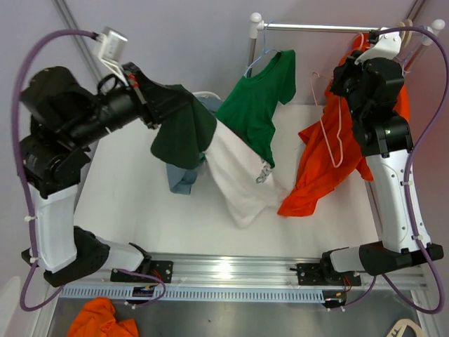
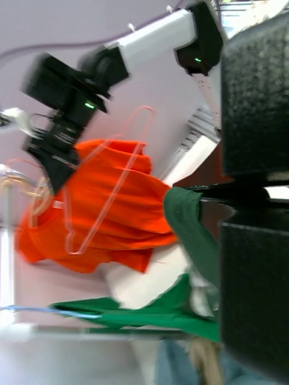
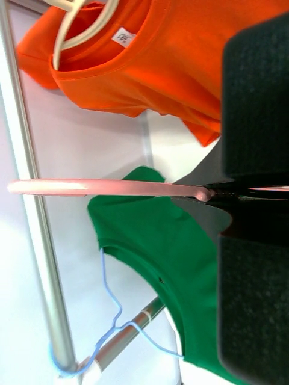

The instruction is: Remove the t-shirt from the hanger

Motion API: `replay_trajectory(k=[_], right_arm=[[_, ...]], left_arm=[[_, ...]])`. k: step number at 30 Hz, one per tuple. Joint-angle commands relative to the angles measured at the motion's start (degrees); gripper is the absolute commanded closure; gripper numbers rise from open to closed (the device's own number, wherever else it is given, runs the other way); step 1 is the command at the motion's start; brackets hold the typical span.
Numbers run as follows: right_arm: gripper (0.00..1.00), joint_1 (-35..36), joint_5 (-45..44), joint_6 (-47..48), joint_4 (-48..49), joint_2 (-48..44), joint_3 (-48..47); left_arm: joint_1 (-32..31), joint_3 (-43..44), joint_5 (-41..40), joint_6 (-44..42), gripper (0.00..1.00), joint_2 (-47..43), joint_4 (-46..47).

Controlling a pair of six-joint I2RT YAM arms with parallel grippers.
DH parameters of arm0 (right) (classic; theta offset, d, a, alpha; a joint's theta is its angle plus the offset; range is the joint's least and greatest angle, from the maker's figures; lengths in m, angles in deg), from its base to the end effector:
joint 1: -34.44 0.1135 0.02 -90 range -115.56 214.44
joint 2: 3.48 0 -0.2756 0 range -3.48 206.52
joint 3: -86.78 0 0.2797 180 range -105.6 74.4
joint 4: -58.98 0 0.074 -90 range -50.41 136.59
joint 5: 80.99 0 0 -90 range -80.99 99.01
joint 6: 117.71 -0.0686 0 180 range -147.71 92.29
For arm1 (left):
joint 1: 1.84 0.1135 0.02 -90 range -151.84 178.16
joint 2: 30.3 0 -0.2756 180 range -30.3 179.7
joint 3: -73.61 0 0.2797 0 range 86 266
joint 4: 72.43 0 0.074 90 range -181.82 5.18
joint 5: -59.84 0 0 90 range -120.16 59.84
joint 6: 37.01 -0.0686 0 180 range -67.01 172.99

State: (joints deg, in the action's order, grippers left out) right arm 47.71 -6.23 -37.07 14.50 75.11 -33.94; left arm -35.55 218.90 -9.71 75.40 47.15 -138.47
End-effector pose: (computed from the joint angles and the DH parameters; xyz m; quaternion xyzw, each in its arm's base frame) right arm 0.3088 0.0543 0.5655 0.0674 0.7178 0.0409 0.6918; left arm 0.1563 -0.1331 0.6459 0.1943 0.6690 -0.4415 0.5655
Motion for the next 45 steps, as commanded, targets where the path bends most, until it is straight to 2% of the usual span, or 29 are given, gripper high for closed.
replay_trajectory(k=[1,5,10,15,24,28,34,38,45], right_arm=[[1.0,-1.1,1.7,1.0,5.0,0.7,-2.4],[1.0,-4.9,4.9,1.0,6.9,3.1,-3.1],[1.0,-10.7,11.8,-0.8,8.7,5.3,-2.9],[1.0,-12.0,18.0,-0.4,12.4,7.1,-2.7],[1.0,-14.3,19.7,0.4,15.9,10.4,-5.2],[1.0,-14.9,21.1,0.2,16.8,13.2,-6.6],[1.0,-14.9,22.5,0.0,18.7,15.7,-6.2],[1.0,-14.9,22.5,0.1,19.3,16.8,-4.8],[1.0,-14.8,23.2,-0.6,20.4,16.4,-2.2]], left_arm=[[4.3,9.1,5.7,3.3,0.99,3.7,-2.1],[8.4,0.6,7.0,6.5,0.99,0.1,11.7],[12.8,0.2,4.3,6.5,0.99,0.2,21.4],[17.1,1.3,4.1,7.2,0.99,4.7,33.9],[18.9,4.6,4.3,5.6,0.99,12.3,51.3],[21.3,9.9,4.0,6.7,0.99,18.2,55.1],[27.6,10.4,0.6,7.6,0.99,24.1,60.2],[32.7,6.7,2.2,13.6,0.99,28.8,62.3],[33.0,0.1,2.8,14.6,0.99,34.4,56.5]])
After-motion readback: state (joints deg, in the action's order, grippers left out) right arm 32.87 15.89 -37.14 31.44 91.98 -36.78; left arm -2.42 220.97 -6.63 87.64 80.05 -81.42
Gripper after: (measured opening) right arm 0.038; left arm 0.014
